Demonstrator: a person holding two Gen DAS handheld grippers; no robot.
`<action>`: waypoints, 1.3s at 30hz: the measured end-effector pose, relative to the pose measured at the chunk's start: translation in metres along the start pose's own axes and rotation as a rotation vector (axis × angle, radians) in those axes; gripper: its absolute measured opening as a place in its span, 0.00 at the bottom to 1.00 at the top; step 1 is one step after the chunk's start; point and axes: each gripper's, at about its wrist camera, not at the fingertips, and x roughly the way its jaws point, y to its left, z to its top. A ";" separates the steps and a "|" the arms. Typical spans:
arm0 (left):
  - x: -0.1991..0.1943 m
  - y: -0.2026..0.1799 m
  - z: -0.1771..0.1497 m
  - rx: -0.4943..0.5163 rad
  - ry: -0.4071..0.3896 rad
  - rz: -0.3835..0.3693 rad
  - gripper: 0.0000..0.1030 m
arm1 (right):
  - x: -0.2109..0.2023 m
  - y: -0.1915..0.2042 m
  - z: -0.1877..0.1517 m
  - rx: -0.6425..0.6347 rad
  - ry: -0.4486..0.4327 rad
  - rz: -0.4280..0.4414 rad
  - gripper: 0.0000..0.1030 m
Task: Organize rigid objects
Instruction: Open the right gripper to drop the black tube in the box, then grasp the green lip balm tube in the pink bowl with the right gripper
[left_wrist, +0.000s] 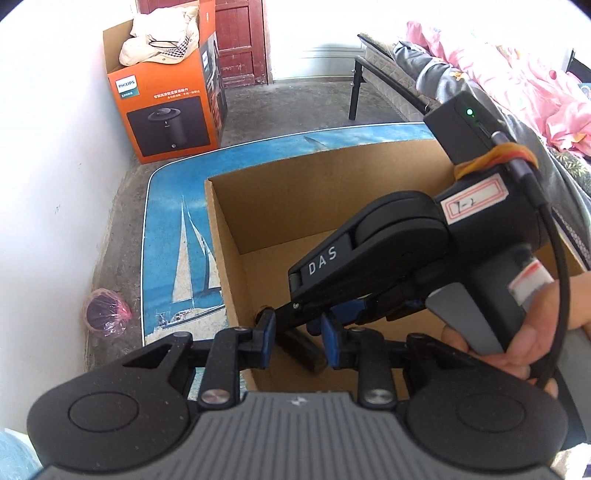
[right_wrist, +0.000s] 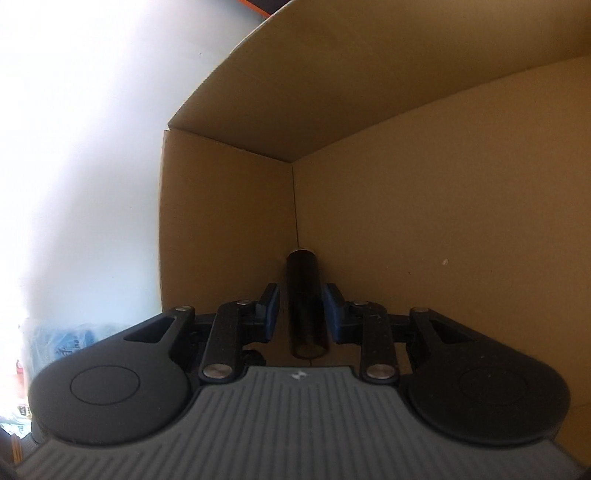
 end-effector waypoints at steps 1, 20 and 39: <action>-0.004 0.001 -0.001 -0.006 -0.007 -0.006 0.29 | -0.004 0.000 0.000 -0.003 -0.007 0.008 0.34; -0.125 -0.008 -0.105 -0.041 -0.167 -0.151 0.46 | -0.185 -0.024 -0.203 -0.168 -0.346 0.250 0.45; -0.049 -0.070 -0.191 0.143 -0.019 -0.107 0.17 | -0.040 -0.072 -0.238 0.099 -0.074 0.075 0.29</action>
